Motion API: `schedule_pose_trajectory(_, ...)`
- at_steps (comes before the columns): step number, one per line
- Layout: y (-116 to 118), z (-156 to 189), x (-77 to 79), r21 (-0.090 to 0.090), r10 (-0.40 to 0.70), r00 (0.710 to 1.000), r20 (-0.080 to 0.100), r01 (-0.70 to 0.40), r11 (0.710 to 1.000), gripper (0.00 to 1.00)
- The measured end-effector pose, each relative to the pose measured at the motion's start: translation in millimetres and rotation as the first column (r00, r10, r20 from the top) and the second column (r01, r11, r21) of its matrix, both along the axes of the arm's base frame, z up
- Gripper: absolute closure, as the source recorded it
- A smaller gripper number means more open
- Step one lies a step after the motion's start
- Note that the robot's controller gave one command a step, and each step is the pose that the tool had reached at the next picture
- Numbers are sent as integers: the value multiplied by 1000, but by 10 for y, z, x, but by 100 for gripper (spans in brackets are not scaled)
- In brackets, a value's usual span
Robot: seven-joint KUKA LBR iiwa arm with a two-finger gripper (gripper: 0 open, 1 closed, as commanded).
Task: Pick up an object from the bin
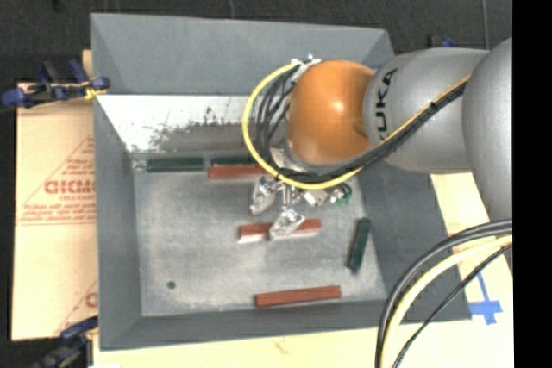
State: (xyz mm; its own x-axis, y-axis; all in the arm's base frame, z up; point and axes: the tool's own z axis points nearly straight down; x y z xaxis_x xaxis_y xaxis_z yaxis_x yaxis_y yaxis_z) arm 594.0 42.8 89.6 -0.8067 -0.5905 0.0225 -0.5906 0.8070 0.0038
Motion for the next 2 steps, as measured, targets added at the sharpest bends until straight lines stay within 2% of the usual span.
schedule_pose_trajectory(1, -36, 21, -56, 3, -1, 1000, 20, 1, 1000, 100)
schedule_pose_trajectory(2, -101, 1438, -54, 11, 67, 997, 28, -68, 998, 100)
